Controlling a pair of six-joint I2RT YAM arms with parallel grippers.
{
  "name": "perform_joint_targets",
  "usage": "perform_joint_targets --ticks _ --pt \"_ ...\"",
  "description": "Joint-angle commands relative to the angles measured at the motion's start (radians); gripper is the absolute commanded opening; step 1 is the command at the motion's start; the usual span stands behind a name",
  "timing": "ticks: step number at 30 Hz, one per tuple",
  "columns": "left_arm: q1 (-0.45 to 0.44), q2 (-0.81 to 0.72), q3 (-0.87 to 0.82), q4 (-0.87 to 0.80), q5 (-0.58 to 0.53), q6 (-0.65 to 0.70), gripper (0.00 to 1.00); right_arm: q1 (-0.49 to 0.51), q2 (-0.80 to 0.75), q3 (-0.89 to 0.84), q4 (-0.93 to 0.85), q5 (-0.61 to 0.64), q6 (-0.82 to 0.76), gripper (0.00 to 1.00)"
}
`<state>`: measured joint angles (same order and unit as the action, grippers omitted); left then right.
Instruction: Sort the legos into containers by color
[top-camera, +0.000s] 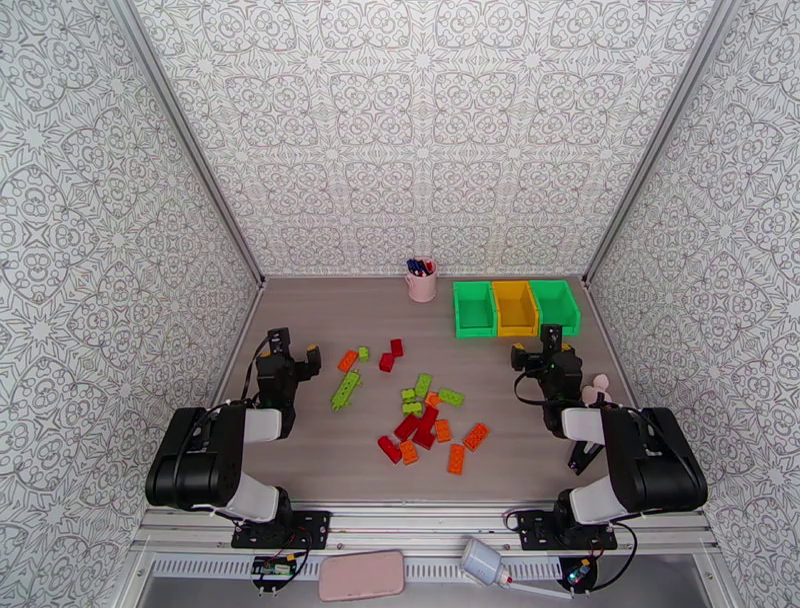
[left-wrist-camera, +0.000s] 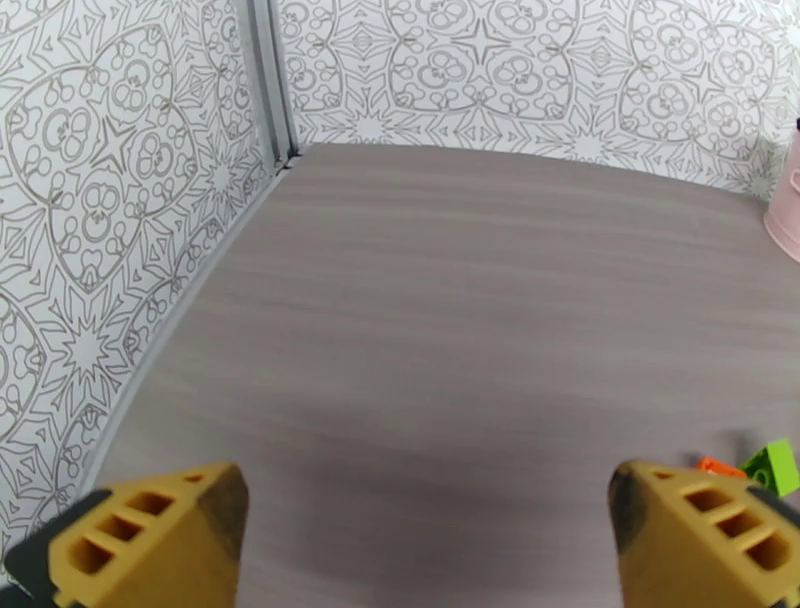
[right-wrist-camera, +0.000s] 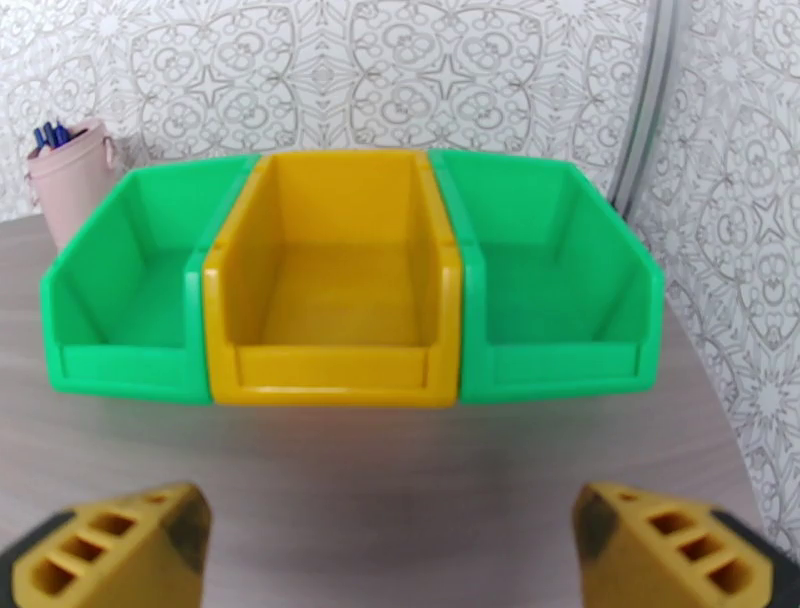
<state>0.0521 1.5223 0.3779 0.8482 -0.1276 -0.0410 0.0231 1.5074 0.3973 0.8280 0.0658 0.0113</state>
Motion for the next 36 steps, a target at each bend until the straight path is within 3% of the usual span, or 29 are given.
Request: perform_joint_targets --ticks 1,26,36 --pt "-0.002 0.006 0.017 -0.015 -0.003 0.019 1.00 0.000 0.005 0.009 -0.015 -0.003 0.006 1.00" --pt "-0.010 -0.011 0.009 -0.013 -0.015 0.023 1.00 0.000 -0.006 0.002 -0.008 0.003 0.007 1.00" --pt "-0.140 -0.261 0.074 -0.307 -0.022 0.142 1.00 0.000 -0.147 0.055 -0.217 0.025 0.018 1.00"
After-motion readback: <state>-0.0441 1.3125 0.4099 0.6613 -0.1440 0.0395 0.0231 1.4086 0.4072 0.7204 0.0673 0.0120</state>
